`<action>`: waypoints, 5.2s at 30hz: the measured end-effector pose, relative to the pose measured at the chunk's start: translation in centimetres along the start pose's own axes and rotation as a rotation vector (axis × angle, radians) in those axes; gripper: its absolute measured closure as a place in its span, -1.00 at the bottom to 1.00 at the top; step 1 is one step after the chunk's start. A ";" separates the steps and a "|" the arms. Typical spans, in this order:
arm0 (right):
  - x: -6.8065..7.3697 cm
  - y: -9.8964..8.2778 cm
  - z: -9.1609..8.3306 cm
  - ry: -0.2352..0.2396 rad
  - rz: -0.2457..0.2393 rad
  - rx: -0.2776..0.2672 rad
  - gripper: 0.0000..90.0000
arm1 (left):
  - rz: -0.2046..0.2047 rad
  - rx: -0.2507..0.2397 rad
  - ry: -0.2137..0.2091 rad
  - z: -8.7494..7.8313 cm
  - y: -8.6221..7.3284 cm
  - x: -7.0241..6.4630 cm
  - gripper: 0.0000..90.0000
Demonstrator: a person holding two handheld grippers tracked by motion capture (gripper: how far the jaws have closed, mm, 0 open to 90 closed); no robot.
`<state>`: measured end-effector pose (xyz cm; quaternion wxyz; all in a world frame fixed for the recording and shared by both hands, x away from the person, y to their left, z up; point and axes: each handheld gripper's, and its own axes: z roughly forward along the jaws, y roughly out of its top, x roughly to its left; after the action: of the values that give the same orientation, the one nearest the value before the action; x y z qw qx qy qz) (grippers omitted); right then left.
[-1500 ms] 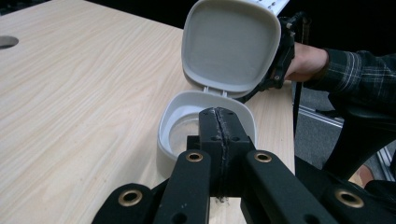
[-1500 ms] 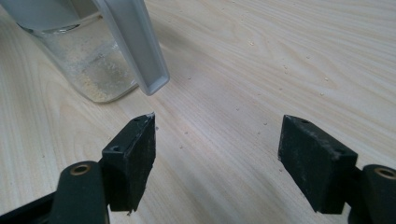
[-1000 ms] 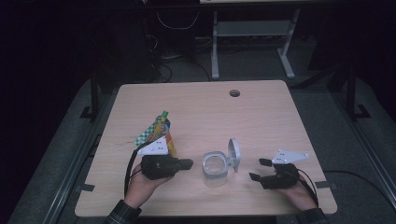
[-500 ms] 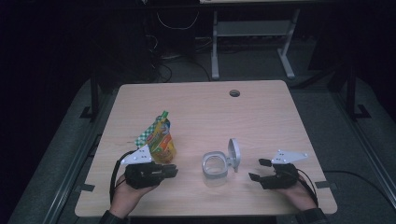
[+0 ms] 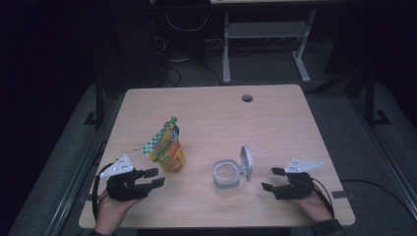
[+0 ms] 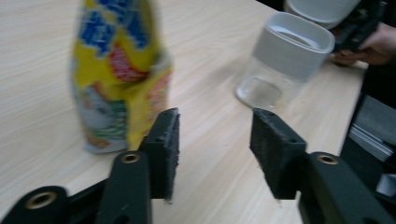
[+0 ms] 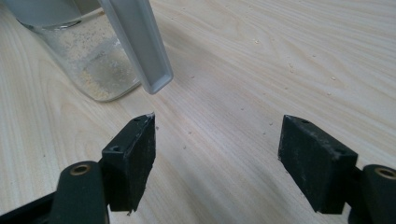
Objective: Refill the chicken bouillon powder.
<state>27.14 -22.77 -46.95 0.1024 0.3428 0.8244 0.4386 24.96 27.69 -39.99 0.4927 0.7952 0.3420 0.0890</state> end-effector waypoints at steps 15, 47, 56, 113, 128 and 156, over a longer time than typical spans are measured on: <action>0.1 0.1 0.2 0.003 -0.005 0.005 -0.40 | 0.040 -0.059 0.069 0.2 2.1 1.5 -0.30; 0.2 0.1 0.4 0.004 -0.005 0.013 -0.40 | 0.096 -0.050 0.119 3.5 3.7 2.3 0.23; 0.1 0.1 0.4 0.004 -0.005 0.013 -0.40 | 0.126 -0.032 0.148 3.6 4.3 2.3 0.45; 4.8 2.2 -2.2 0.145 -0.097 -0.061 0.99 | 0.053 -0.134 -0.031 1.1 7.9 2.4 1.00; 6.9 3.6 -1.6 0.236 -0.137 -0.084 0.99 | 0.058 -0.143 -0.072 0.8 8.2 1.5 1.00; 4.4 4.3 1.3 0.135 -0.122 -0.058 1.00 | 0.053 -0.158 -0.088 0.6 8.2 1.5 1.00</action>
<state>26.55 -17.36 -43.73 0.0829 0.2588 0.8357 0.4772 30.07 25.87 -33.70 0.5662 0.7656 0.2908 0.0936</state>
